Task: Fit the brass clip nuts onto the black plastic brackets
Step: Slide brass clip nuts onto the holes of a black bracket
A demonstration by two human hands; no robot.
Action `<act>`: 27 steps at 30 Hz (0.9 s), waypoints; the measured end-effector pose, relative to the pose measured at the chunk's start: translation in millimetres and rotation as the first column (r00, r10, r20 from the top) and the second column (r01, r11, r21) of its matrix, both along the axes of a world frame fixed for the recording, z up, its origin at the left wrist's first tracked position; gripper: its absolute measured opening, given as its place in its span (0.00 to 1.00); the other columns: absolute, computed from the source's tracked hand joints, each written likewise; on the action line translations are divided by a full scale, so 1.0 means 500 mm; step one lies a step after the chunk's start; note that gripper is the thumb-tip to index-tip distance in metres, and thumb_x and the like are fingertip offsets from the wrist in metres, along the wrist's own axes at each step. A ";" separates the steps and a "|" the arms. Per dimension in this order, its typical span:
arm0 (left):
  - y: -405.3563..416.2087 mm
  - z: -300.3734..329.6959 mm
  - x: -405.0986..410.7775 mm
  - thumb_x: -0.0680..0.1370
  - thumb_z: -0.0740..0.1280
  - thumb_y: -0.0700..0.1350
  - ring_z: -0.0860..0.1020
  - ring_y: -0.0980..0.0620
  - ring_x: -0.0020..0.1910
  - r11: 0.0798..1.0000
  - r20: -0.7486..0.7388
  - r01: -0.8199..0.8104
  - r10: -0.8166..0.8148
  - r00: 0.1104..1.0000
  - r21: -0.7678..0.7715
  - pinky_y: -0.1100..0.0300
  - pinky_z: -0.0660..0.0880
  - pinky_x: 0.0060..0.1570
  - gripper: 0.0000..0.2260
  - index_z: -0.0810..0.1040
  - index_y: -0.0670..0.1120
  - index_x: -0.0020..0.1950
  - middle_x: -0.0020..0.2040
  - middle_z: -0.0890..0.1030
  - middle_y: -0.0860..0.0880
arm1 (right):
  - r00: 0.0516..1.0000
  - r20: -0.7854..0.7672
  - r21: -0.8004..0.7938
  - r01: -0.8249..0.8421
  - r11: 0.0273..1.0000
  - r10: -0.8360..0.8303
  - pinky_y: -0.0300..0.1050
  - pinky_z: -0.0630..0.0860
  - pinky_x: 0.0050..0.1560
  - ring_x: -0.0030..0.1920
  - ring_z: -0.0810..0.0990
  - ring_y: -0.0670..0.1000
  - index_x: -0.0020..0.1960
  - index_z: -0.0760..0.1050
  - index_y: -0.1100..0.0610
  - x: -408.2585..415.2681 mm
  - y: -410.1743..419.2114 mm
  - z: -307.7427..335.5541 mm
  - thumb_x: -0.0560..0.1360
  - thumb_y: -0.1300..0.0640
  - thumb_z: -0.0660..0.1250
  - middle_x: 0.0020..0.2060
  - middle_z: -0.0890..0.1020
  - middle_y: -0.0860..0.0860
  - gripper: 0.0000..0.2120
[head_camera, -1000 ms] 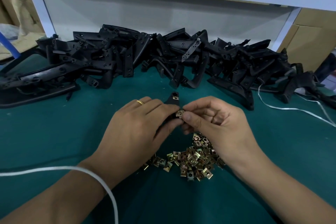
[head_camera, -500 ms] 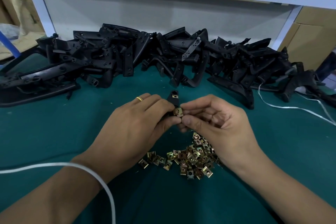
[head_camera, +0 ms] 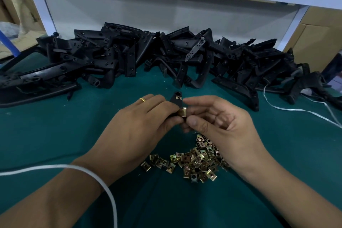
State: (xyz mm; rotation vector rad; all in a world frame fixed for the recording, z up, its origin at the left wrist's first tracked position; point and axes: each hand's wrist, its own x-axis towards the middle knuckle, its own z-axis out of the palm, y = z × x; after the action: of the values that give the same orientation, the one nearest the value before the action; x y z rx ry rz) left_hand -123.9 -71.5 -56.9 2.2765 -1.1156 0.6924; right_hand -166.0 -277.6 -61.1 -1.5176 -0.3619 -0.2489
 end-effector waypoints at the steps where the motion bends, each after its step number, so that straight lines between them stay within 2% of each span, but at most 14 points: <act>1: 0.001 -0.001 0.000 0.84 0.60 0.51 0.78 0.48 0.46 1.000 -0.003 0.003 -0.003 1.000 0.002 0.46 0.78 0.43 0.16 0.82 0.42 0.58 0.48 0.80 0.50 | 1.000 0.001 -0.019 -0.002 1.000 0.002 0.43 0.83 0.49 0.45 0.87 0.55 0.60 0.83 0.61 0.000 -0.001 0.001 0.75 0.65 0.73 0.47 0.87 0.58 0.14; 6: 0.000 -0.003 0.001 0.85 0.61 0.51 0.77 0.50 0.46 1.000 -0.003 0.019 -0.019 1.000 0.021 0.47 0.79 0.42 0.15 0.82 0.44 0.61 0.49 0.79 0.52 | 0.999 0.022 -0.043 0.032 0.999 -0.031 0.43 0.84 0.48 0.42 0.87 0.56 0.56 0.82 0.63 -0.002 0.001 0.003 0.74 0.66 0.74 0.44 0.87 0.59 0.10; 9: 0.002 -0.007 0.000 0.84 0.63 0.51 0.77 0.53 0.48 0.999 -0.034 0.041 -0.040 0.999 0.004 0.50 0.78 0.44 0.12 0.80 0.46 0.62 0.50 0.78 0.54 | 0.996 0.042 -0.091 0.078 0.993 -0.074 0.42 0.84 0.48 0.42 0.88 0.56 0.54 0.83 0.60 -0.005 0.003 -0.001 0.74 0.65 0.75 0.43 0.88 0.57 0.09; 13: 0.004 -0.011 0.001 0.84 0.63 0.51 0.76 0.57 0.48 0.998 -0.074 0.064 -0.065 0.995 -0.016 0.53 0.77 0.45 0.12 0.79 0.47 0.64 0.51 0.77 0.56 | 0.991 0.078 -0.157 0.124 0.980 -0.113 0.47 0.85 0.49 0.43 0.87 0.60 0.54 0.84 0.52 -0.006 0.004 -0.005 0.75 0.61 0.76 0.44 0.88 0.56 0.09; 17: 0.004 -0.015 0.002 0.84 0.64 0.51 0.76 0.57 0.47 0.995 -0.125 0.085 -0.090 0.988 -0.043 0.54 0.77 0.45 0.12 0.79 0.48 0.65 0.51 0.76 0.57 | 0.990 0.083 -0.177 0.132 0.975 -0.118 0.54 0.86 0.50 0.44 0.87 0.62 0.55 0.84 0.50 -0.003 0.001 -0.011 0.76 0.59 0.77 0.45 0.88 0.55 0.10; 22: 0.000 -0.018 0.003 0.84 0.64 0.48 0.77 0.55 0.47 0.994 -0.166 0.071 -0.085 0.982 -0.085 0.52 0.77 0.45 0.14 0.79 0.47 0.67 0.50 0.77 0.56 | 0.996 0.046 -0.127 0.082 0.988 -0.077 0.48 0.85 0.53 0.48 0.89 0.58 0.55 0.85 0.52 -0.005 0.001 -0.010 0.75 0.61 0.77 0.48 0.89 0.56 0.10; 25: -0.003 -0.018 0.001 0.83 0.62 0.48 0.76 0.57 0.46 0.996 -0.150 0.054 -0.065 0.987 -0.075 0.53 0.78 0.45 0.16 0.78 0.47 0.69 0.50 0.77 0.56 | 0.994 0.044 -0.136 0.105 0.985 -0.100 0.49 0.85 0.51 0.48 0.88 0.58 0.53 0.85 0.52 -0.007 0.006 -0.009 0.73 0.57 0.79 0.48 0.89 0.55 0.10; 27: -0.005 -0.017 -0.001 0.83 0.61 0.48 0.77 0.56 0.47 0.998 -0.129 0.041 -0.047 0.990 -0.051 0.52 0.78 0.45 0.17 0.78 0.47 0.69 0.51 0.78 0.55 | 0.989 0.053 -0.153 0.141 0.978 -0.135 0.46 0.85 0.49 0.47 0.88 0.55 0.52 0.84 0.53 -0.007 0.013 -0.009 0.71 0.56 0.80 0.47 0.88 0.53 0.11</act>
State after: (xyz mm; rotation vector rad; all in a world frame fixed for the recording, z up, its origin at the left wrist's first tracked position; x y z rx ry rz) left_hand -124.6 -74.1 -65.4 2.2151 -1.0727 0.5393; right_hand -169.7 -271.3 -65.5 -1.6971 -0.3159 -0.3699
